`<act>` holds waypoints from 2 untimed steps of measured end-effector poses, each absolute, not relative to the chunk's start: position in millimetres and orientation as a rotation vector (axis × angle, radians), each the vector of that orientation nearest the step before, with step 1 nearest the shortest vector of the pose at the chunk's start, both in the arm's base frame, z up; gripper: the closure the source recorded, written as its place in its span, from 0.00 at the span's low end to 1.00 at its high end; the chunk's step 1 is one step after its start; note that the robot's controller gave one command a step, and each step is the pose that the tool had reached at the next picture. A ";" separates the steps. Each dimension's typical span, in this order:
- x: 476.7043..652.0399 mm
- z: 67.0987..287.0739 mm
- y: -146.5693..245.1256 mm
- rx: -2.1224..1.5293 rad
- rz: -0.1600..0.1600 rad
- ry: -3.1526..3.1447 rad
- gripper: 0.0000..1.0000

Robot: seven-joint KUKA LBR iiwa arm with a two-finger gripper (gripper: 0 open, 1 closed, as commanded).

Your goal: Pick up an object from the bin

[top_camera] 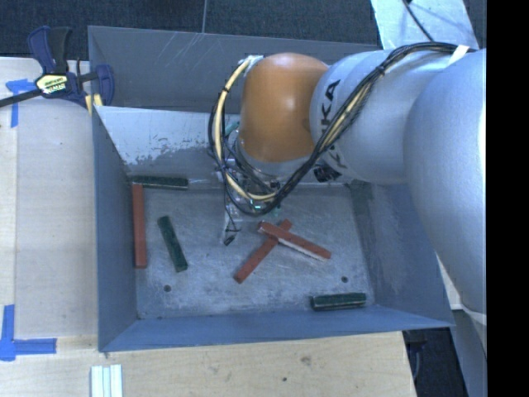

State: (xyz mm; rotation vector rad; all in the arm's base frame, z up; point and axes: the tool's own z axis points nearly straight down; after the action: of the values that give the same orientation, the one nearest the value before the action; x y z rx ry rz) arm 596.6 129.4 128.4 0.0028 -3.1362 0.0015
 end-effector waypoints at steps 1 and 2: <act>580.7 68.1 187.3 0.350 -0.002 -3.119 0.00; 566.3 101.4 209.8 0.973 -0.002 -2.995 0.00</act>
Offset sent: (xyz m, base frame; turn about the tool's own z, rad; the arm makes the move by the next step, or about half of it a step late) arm -0.0146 0.0564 -0.0584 -0.2191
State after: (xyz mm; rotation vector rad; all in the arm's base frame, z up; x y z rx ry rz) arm 566.3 209.8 101.4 0.9730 -2.9947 -0.0024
